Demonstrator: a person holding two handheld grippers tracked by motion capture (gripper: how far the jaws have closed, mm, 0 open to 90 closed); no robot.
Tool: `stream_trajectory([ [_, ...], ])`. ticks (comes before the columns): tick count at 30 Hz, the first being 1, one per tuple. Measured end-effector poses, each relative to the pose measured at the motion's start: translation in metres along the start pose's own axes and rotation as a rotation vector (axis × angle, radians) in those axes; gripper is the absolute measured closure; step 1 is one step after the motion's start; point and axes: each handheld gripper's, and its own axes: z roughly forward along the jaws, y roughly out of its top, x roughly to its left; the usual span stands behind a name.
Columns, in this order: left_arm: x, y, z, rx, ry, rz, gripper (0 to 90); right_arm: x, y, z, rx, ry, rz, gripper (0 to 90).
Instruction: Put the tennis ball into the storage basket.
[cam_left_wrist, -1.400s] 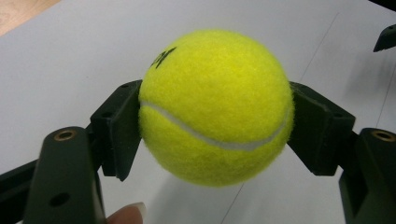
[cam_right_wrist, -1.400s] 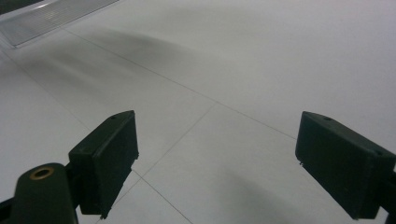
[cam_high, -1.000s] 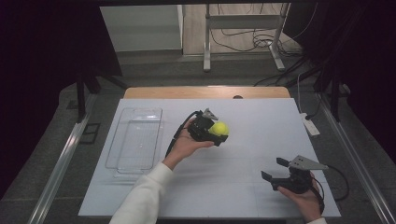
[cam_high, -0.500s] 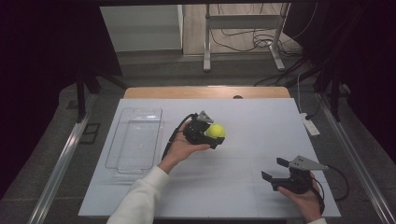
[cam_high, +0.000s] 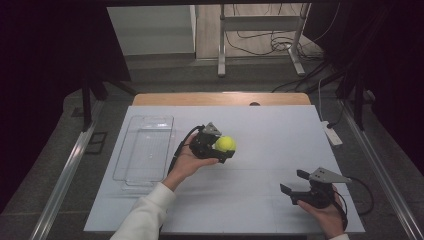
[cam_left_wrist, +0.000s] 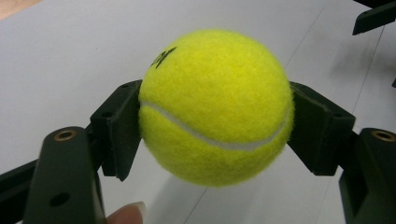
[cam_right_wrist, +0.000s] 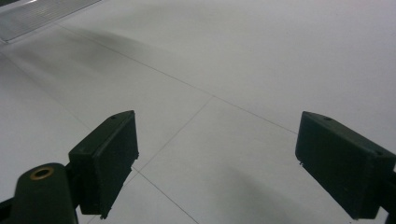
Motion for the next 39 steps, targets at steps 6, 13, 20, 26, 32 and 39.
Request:
stream_trajectory([
  [6,-0.003,-0.008,-0.007,-0.009,0.000,-0.008,26.6,0.001,0.000,0.000,0.005,-0.006,-0.005,13.1],
  [13,-0.007,-0.013,-0.013,-0.024,-0.013,-0.006,26.6,0.001,-0.001,0.000,0.004,-0.004,-0.001,13.2],
  [20,-0.007,-0.017,-0.017,-0.025,-0.012,-0.007,26.6,0.001,0.000,0.000,0.004,-0.003,-0.005,13.1],
  [26,-0.008,-0.019,-0.023,-0.032,-0.014,-0.013,26.6,0.001,-0.001,-0.003,0.001,-0.005,-0.006,13.2],
  [32,-0.011,-0.020,-0.027,-0.039,-0.010,-0.003,26.6,0.000,-0.002,-0.004,0.000,-0.001,-0.006,13.3],
  [39,-0.013,-0.023,-0.036,-0.050,-0.002,-0.005,26.6,0.001,-0.002,-0.003,0.001,0.006,-0.004,13.4],
])
